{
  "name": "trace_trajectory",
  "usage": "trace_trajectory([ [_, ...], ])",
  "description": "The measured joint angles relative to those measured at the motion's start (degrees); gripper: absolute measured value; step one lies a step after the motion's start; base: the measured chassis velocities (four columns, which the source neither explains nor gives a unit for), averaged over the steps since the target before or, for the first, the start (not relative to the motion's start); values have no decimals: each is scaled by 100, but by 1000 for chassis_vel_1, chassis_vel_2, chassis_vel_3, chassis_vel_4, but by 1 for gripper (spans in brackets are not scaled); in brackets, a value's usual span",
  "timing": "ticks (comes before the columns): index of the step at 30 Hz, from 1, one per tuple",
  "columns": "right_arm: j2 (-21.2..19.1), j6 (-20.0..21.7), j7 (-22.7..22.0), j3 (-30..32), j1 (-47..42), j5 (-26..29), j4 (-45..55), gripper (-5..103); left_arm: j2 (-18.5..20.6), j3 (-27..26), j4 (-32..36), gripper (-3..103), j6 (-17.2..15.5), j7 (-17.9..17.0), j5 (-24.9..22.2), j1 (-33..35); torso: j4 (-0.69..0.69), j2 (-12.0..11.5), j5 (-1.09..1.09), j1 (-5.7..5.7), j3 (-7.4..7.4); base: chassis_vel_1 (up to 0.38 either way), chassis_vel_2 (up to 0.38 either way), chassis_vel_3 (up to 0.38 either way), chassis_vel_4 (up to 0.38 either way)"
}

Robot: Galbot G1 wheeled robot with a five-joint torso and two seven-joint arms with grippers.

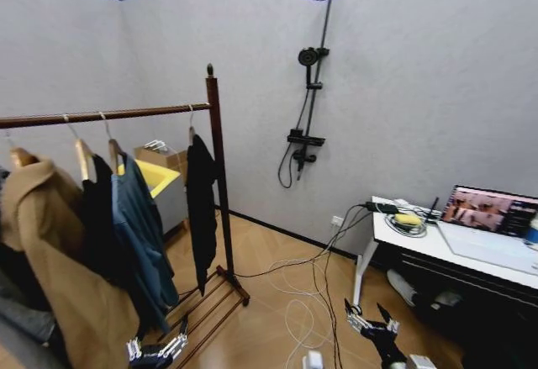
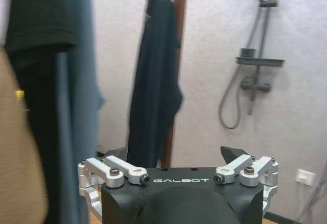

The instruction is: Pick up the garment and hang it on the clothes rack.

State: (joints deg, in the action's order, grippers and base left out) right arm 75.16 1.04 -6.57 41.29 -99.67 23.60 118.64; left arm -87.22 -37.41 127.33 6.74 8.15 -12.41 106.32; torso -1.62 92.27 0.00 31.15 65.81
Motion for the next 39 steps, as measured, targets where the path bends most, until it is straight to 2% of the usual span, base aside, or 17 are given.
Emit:
trace_trajectory([
  [28,0,1,1,0,0,0,-1,100,0,0,0,100,0,0,0,0,-1,0,1,0,0,-125,-126,-122,-127],
  [39,0,1,1,0,3,0,-1,100,0,0,0,100,0,0,0,0,1,0,0,0,0,-28,-34,-27,-25],
])
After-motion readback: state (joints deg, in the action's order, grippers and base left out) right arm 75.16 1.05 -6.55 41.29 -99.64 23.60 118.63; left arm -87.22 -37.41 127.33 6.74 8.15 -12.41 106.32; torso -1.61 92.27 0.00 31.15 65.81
